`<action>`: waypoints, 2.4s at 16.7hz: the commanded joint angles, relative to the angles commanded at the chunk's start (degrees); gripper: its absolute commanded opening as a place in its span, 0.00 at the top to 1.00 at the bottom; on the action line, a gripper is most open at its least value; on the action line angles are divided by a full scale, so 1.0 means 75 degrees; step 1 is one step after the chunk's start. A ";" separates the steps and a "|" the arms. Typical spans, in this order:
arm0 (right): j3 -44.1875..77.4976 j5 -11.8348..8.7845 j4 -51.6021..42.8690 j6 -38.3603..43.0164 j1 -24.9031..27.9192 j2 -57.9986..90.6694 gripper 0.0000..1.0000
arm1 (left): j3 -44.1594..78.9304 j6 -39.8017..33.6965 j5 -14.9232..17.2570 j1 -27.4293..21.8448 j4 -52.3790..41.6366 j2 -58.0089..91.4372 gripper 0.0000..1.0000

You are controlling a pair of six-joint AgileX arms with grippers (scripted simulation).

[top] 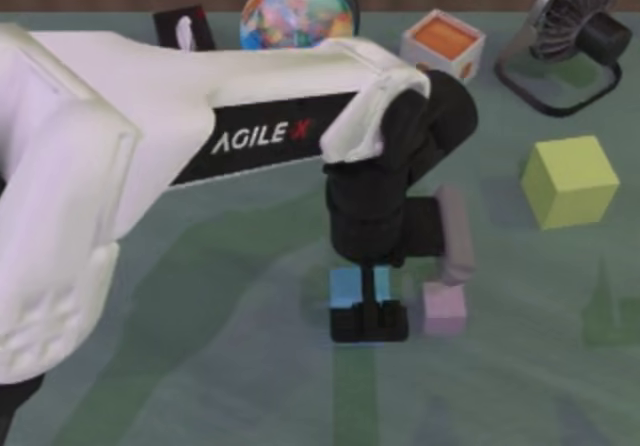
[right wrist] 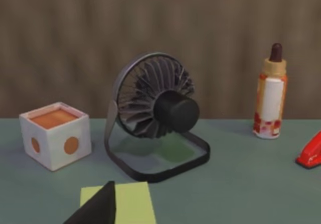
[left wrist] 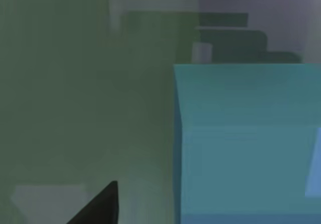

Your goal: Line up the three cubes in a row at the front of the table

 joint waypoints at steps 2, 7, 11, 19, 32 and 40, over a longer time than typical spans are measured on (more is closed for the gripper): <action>0.0000 0.0000 0.0000 0.0000 0.0000 0.0000 0.00 | 0.0361 -0.0013 -0.0008 0.0057 -0.0537 -0.0171 0.00; 0.0000 0.0000 0.0000 0.0000 0.0000 0.0000 0.00 | 0.0707 -0.0024 -0.0012 0.0113 -0.1046 -0.0359 0.00; 0.0076 0.0003 -0.0050 0.0003 0.0004 0.0075 0.00 | 0.0626 -0.0058 -0.0017 0.0115 -0.0970 -0.0406 0.00; 0.3457 0.0006 -0.2256 0.0007 0.0285 0.3580 0.00 | -0.2300 -0.1283 -0.0131 0.1668 0.0967 -0.3736 0.00; 1.2346 0.0038 -0.8110 -0.0035 0.0993 1.4581 0.00 | -1.0595 -0.4593 -0.0166 0.5313 0.5960 -1.3597 0.00; 1.5123 0.0030 -0.9708 -0.0029 0.1200 1.7404 0.00 | -1.2873 -0.5807 -0.0115 0.6350 0.7977 -1.6762 0.00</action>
